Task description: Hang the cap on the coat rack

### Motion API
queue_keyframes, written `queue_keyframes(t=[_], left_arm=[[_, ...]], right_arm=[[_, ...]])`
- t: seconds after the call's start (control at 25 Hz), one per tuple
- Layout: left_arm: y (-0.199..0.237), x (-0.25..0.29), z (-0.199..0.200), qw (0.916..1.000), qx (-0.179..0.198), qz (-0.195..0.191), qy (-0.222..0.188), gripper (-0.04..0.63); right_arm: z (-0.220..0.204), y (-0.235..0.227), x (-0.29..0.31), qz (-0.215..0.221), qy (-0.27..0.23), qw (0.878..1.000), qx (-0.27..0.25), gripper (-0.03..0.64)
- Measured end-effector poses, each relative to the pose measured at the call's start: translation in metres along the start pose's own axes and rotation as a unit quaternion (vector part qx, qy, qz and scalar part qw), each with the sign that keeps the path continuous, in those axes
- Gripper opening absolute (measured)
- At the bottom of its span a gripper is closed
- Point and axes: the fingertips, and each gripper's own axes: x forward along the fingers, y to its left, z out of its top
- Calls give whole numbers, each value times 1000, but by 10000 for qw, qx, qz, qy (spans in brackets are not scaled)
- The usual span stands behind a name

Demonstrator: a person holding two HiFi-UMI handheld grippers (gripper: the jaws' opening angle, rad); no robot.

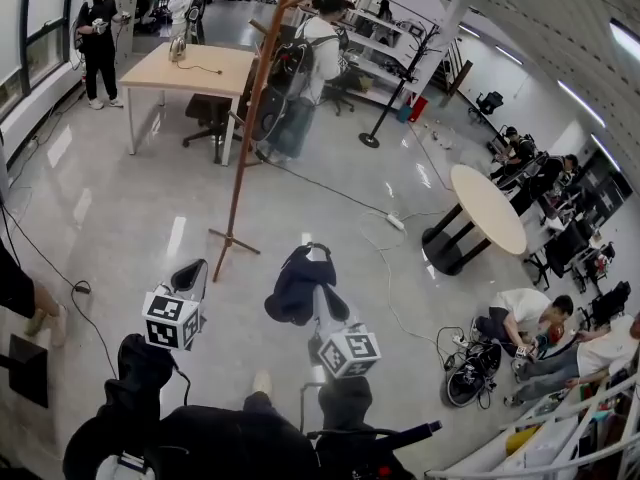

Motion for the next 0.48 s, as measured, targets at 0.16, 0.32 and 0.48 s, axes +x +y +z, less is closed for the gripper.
queue_keyframes(t=[0.16, 0.32, 0.48], left_arm=[[4, 19, 9, 10000, -19, 93, -25, 2], [1, 43, 17, 9998, -10, 221, -13, 2], [-1, 65, 22, 9995, -33, 301, -12, 2]], right_arm=[[8, -12, 20, 129, -39, 9999, -7, 15], [12, -31, 38, 289, -12, 9996, 1, 15], [18, -48, 56, 454, 35, 9990, -3, 15]])
